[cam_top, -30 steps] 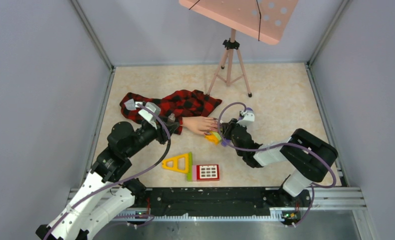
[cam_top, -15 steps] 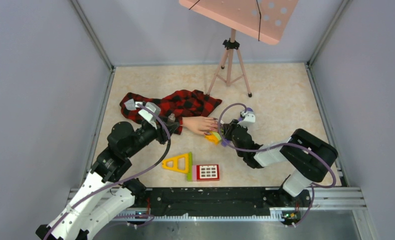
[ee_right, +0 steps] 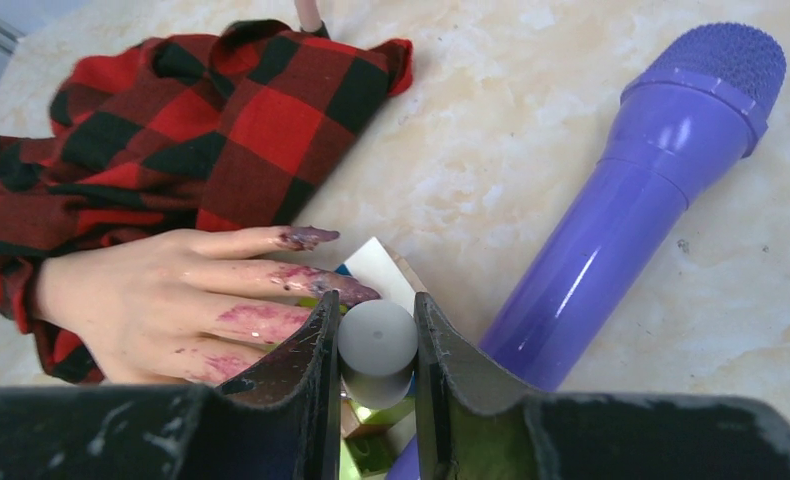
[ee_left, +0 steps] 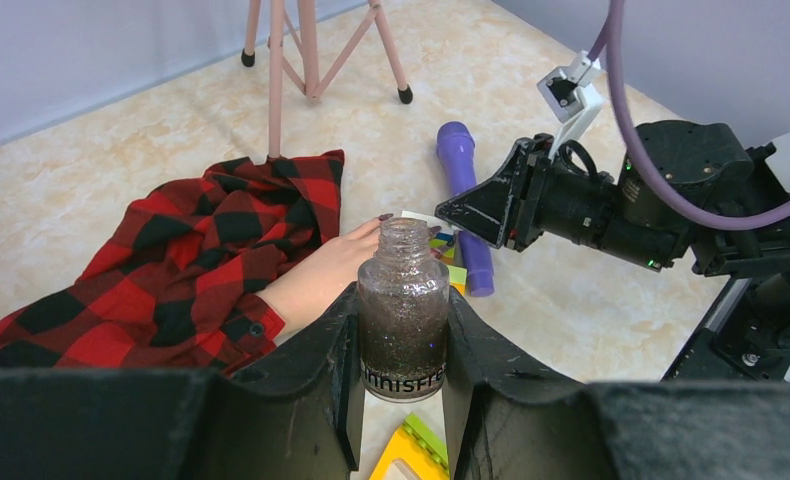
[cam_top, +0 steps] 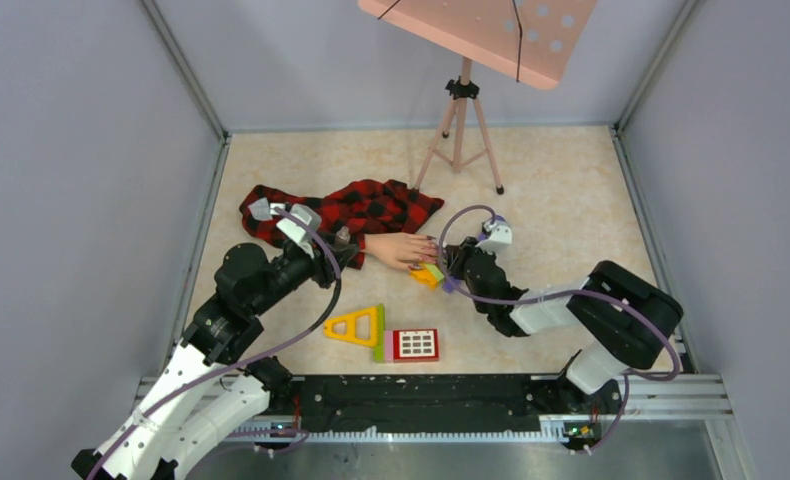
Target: Paint the nails
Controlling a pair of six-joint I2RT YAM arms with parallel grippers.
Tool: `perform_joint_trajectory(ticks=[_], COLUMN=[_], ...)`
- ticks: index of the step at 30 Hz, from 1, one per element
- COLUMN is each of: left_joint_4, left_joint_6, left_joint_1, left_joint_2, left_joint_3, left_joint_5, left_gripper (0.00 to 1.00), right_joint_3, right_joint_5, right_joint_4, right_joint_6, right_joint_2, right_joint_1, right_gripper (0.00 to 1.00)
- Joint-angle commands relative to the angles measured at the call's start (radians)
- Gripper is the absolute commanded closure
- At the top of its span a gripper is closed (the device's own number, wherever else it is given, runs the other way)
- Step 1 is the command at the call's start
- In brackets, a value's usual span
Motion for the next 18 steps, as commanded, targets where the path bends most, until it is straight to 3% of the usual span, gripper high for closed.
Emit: perform_joint_trajectory(ticks=[1,7,18], left_joint_4=[0.035,0.036,0.034], left_joint_6=[0.007,0.007,0.007], left_joint_1=[-0.002,-0.002,-0.003], left_joint_2=[-0.006,-0.006,-0.006], left_joint_3=[0.003,0.004,0.004], left_joint_5=[-0.009,-0.009,-0.009], left_gripper=[1.0,1.0,1.0], right_joint_3=[-0.003,-0.009,0.022], right_joint_5=[-0.003,-0.003,-0.041], right_joint_4=[0.022,0.016,0.057], right_joint_6=[-0.017,-0.032,-0.033], right_joint_2=[-0.088,-0.129,-0.039], right_joint_1=[0.021,0.03,0.031], right_gripper=[1.0,1.0,1.0])
